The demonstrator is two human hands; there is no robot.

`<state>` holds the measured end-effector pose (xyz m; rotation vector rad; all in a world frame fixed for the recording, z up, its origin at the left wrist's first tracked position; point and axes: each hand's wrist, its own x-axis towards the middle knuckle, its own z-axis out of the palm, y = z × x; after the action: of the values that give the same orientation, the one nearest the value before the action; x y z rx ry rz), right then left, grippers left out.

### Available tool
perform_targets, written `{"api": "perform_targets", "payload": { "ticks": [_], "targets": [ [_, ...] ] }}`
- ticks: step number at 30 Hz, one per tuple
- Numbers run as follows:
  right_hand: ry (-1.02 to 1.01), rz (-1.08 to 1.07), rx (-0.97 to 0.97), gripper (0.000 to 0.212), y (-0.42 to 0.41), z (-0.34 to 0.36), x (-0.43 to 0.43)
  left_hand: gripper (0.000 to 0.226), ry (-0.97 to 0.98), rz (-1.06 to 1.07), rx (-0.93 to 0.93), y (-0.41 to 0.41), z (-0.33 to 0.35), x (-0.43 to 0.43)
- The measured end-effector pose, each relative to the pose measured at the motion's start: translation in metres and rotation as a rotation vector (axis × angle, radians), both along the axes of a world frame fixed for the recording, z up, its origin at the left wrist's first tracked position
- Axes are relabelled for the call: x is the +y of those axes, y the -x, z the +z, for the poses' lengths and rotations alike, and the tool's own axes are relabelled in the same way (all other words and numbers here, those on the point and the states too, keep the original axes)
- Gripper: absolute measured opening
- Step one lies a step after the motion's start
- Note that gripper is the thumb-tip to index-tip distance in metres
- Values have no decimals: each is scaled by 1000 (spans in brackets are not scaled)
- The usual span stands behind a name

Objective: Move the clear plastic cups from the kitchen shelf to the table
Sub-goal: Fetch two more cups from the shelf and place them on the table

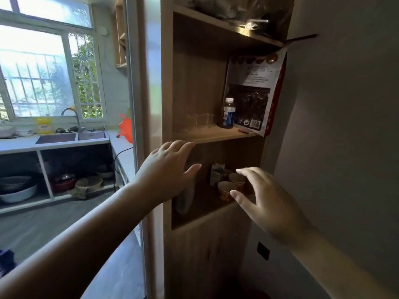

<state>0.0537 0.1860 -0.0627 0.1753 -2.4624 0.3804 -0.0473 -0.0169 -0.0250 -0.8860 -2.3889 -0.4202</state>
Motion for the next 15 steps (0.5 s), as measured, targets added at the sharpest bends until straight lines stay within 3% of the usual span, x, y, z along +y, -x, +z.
{"api": "perform_targets", "payload": {
  "ticks": [7,15],
  "targets": [
    [65,76,19,50,108,8,60,55,16,46,12,76,1,56],
    [-9,197,44,52,256,30,135,54,36,158,35,181,20,124]
  ]
}}
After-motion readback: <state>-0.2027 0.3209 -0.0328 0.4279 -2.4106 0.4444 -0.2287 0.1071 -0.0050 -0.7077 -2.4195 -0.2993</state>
